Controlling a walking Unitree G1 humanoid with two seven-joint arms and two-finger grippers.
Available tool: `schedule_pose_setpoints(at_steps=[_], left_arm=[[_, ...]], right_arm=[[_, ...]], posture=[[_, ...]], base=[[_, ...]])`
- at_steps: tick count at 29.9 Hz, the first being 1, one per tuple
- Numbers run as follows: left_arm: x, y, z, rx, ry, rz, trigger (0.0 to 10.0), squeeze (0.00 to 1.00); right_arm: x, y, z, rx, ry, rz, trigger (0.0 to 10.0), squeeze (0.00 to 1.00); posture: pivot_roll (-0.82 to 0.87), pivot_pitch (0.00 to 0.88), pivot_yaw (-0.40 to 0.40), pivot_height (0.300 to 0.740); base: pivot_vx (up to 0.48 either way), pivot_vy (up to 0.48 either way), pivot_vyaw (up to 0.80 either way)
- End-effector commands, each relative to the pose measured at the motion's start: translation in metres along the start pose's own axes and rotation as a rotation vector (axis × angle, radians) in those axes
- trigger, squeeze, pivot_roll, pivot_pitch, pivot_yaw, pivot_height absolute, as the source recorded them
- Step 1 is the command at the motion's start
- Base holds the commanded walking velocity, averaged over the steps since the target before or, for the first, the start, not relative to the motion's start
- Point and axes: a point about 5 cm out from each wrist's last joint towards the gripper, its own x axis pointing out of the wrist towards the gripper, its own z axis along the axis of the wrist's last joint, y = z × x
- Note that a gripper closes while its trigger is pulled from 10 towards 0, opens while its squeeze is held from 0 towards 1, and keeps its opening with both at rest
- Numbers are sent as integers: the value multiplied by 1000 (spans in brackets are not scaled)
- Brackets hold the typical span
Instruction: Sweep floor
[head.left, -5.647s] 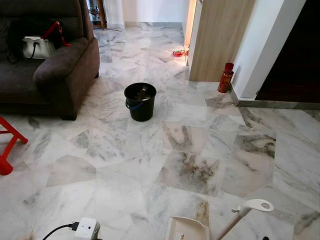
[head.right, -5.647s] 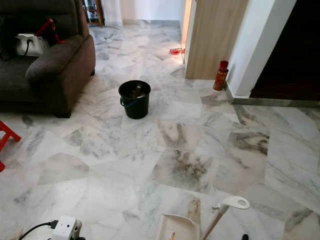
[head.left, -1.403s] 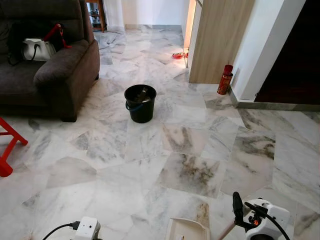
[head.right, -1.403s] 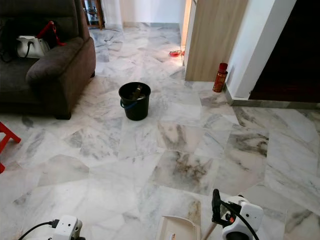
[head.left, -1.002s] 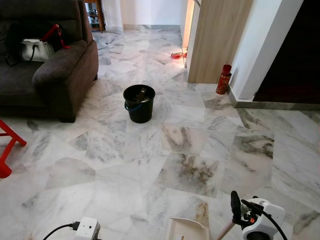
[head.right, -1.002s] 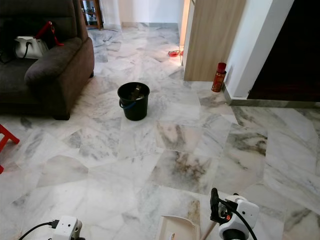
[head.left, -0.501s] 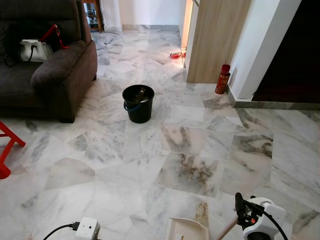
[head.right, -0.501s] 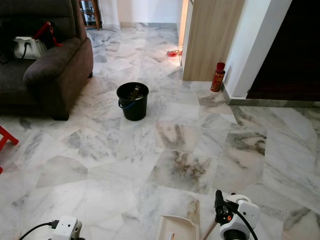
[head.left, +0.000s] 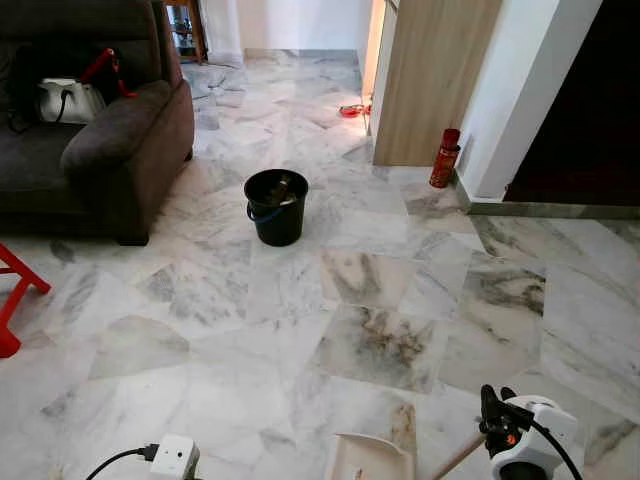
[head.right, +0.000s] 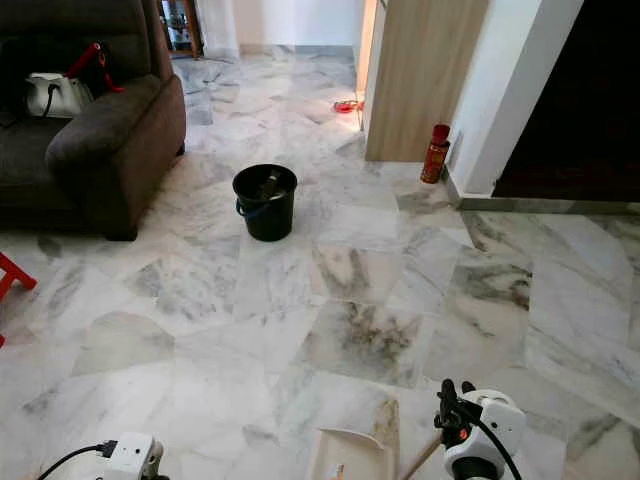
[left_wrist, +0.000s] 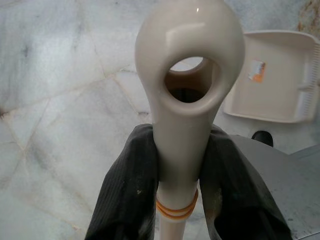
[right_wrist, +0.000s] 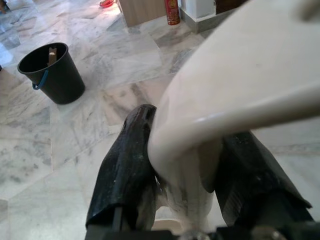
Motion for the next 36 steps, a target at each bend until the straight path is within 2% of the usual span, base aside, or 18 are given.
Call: schedule_pose_setpoints(at_steps=[1,10,14,15,16,17,21,23,27,32,36], left_arm=[[0,1,-1,8,12,10,10000,0],[0,1,-1,8,9,15,10000,0],[0,2,-2,12,10,18,10000,0],[0,2,-1,14,7,22,10000,0],[0,2,-1,14,7,22,10000,0],[0,2,-1,19,3,25,10000,0],[-1,3,1,34,-14,31,10000,0],[-1,4,3,46,-32,43,10000,0],[-2,4,6,7,-89,69,10000,0],[-2,4,8,34,-107,63,10000,0],[-3,6,0,-95,-87,94,10000,0]], right_arm=[[3,4,1,16,-5,17,0,0],[3,4,3,-6,-21,-2,0,0],[10,1,14,-50,-63,-43,0,0],[15,1,20,-63,-81,-50,3294,0],[15,1,20,-63,-81,-50,3294,0],[20,5,24,-69,-90,-21,10000,0],[26,13,30,-93,-107,22,10000,0],[28,14,33,-90,-119,10,10000,0],[36,23,39,-101,-138,17,10000,0],[43,23,46,-83,-170,-21,10000,0],[49,27,52,-84,-180,-15,10000,0]], posture=[[-27,0,-15,740],[-26,0,-14,740],[-23,0,-14,740],[-29,0,-11,740],[-29,0,-11,740],[-35,0,-6,740],[-37,0,-3,740],[-33,0,-5,740],[-33,0,-3,740],[-38,0,12,740],[-37,0,27,740]], base=[[0,0,0],[0,0,0],[0,0,0],[0,0,0],[0,0,0],[0,0,0],[0,0,0],[0,0,0],[0,0,0],[0,0,0],[0,0,0]])
